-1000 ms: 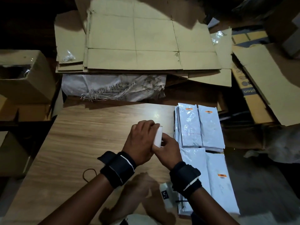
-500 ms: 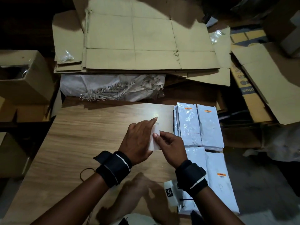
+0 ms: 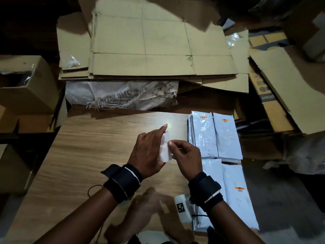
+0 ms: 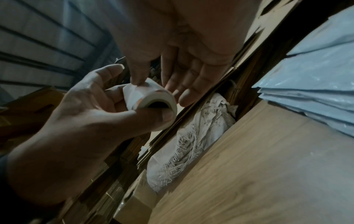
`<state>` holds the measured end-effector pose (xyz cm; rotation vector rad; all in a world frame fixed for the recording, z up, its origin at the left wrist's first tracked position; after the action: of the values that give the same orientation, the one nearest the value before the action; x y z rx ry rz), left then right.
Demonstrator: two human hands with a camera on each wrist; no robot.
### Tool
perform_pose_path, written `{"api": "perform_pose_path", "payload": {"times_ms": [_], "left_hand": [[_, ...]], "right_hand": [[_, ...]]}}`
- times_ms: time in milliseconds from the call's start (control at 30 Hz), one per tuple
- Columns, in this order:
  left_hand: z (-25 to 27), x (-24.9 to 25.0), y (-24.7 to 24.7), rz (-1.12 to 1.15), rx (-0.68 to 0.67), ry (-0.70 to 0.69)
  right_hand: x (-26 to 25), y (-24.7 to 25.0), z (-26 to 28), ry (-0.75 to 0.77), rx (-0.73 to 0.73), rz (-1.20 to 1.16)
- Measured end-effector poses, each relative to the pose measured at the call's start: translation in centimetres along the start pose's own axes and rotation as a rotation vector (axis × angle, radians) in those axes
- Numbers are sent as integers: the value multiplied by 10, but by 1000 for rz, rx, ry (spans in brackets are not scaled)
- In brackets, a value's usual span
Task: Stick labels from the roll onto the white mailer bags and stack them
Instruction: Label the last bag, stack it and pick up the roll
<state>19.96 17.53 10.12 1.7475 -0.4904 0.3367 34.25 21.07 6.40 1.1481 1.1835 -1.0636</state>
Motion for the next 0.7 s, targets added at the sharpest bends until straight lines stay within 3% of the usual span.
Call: {"api": "perform_pose_path", "payload": {"times_ms": [300,500,700], "left_hand": [[5,3,3,93,33,7],[6,0,2,10,0,39],[2,8,-2,-122,30,31]], "right_hand": [[-1,2,3,-26,38,-97],[2,10,3,69,147,90],[-5,0,12,211,106,253]]}}
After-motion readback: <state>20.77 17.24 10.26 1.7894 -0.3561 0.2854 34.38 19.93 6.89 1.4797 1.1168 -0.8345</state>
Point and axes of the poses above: each hand's wrist, its own z-axis away from the middle knuckle, its own y-axis out of the back of the hand, x = y × z, the point moved 5 cm from there along -z, towards the middle knuckle, and after that the axes turned 8 degrees about y, right-handed, at the moved point
